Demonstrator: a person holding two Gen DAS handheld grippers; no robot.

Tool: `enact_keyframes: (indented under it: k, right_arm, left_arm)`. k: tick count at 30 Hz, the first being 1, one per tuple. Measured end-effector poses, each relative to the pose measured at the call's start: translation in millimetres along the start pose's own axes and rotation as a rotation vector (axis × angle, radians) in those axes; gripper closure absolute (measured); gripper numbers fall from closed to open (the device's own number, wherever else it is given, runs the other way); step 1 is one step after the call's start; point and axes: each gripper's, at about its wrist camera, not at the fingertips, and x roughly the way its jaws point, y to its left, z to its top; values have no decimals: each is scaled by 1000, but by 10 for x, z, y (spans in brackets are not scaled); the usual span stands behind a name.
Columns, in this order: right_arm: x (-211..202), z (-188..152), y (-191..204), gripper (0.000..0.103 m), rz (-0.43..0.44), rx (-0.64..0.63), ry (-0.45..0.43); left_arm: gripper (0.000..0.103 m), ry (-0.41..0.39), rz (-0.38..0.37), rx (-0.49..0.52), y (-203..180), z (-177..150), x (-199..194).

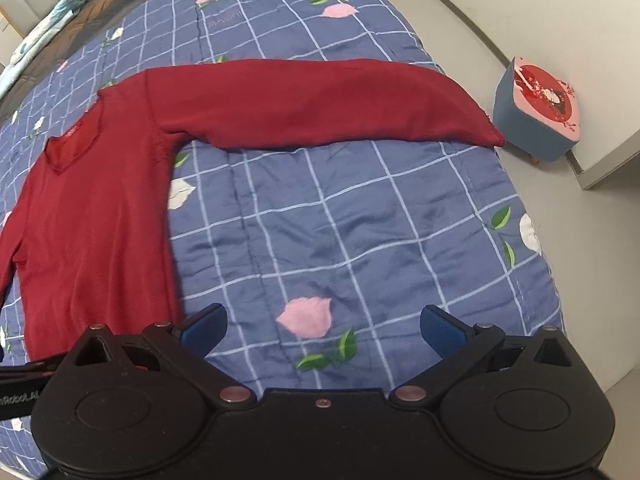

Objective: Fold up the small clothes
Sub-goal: 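Move the open right tool toward the cuff of the sleeve nearest it, then close the right tool on the sleeve cuff and lift it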

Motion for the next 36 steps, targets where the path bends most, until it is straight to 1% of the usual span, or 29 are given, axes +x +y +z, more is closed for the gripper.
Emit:
enact_keyframes:
  k: [6,10,13,19,24,26,29,31,34,36]
  right_arm:
    - [222,220,-94,0,-17,-10,17]
    - [359,340,-174,0,-29,1,24]
    - [442,426,-278,0,-48,28,21]
    - [584,606,-492,0,-86,60,5]
    - [680,753,-638,0,-90,95,1]
    - [700,813,-740,0,-65,145,-13]
    - [711,886,-978,0,-18,295,-55]
    - [743,919,-1161,0,-6,394,-82]
    - [807,968,-1371,0,2,486,-116]
    - [851,1000,-1516,1,26,556,-150]
  left_arm:
    - [0,23,16,-7,-105,100,83]
    - [0,47,21,0,-205,155,215]
    - [0,66,14,-3,-274,209,297]
    - [0,73,-1,-15,-327,272,373]
    - [0,94,2,-31,-312,303,446]
    - [0,97,4,-32,-313,318,459]
    - [0,93,4,-35,-314,342,463]
    - [0,88,2,-39,-307,356,465]
    - [0,85,0,-48,-288,364,459]
    - [0,84,2,-52,-269,356,455]
